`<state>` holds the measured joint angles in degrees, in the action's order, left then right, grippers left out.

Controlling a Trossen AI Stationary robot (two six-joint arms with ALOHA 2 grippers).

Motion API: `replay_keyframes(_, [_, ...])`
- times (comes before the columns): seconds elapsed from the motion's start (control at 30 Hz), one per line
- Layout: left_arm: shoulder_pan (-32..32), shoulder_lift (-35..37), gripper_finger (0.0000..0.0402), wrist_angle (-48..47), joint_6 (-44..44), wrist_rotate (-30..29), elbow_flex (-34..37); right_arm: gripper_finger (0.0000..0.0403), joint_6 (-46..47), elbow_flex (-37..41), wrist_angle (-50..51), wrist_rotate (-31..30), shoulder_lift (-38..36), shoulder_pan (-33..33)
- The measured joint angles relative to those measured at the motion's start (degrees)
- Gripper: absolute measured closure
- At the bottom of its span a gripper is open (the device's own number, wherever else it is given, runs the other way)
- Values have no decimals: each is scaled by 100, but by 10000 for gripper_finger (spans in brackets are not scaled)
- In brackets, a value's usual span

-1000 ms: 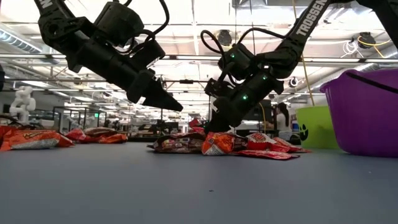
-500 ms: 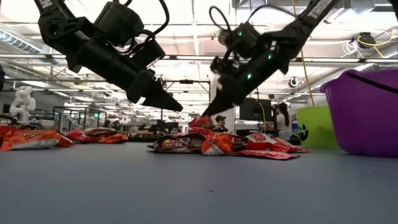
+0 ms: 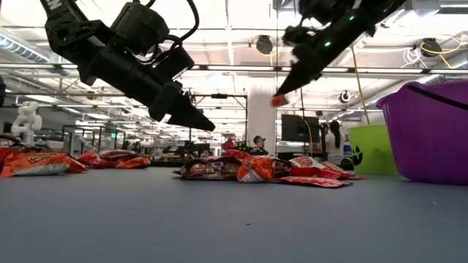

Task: Organize candy in baskets
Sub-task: Put the orange chocolate bar into the green bucket

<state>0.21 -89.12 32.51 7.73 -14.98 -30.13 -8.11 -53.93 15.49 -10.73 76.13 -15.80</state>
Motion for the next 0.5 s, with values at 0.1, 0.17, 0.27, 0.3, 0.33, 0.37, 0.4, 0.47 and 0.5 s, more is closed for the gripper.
replay_keyframes(0.1, [-2, 0, 240, 2, 0, 0, 0, 402, 80, 0, 635, -204, -495, -181])
replay_keyframes(0.17, [-2, 0, 240, 2, 0, 0, 0, 402, 132, 0, 1009, -319, -810, -330])
replay_keyframes(0.27, [-2, 0, 240, 4, 0, 0, 0, 402, 142, 0, 1504, -571, -1230, -587])
replay_keyframes(0.3, [-1, 0, 240, 11, -1, 0, 0, 402, 143, 0, 1658, -673, -1355, -690])
replay_keyframes(0.33, [0, 0, 240, 16, 0, 0, 0, 402, 143, 0, 1801, -770, -1472, -797])
replay_keyframes(0.37, [-1, 0, 240, 20, 0, 0, 0, 402, 143, 0, 1932, -838, -1582, -913])
replay_keyframes(0.4, [0, 0, 240, 19, -2, 0, 0, 402, 143, 0, 2061, -874, -1691, -1036])
replay_keyframes(0.47, [0, 0, 240, 18, -1, 0, 0, 402, 101, 0, 2310, -874, -1875, -1292])
replay_keyframes(0.5, [0, 0, 240, 18, 0, 0, 0, 402, 51, 0, 2421, -878, -1952, -1430])
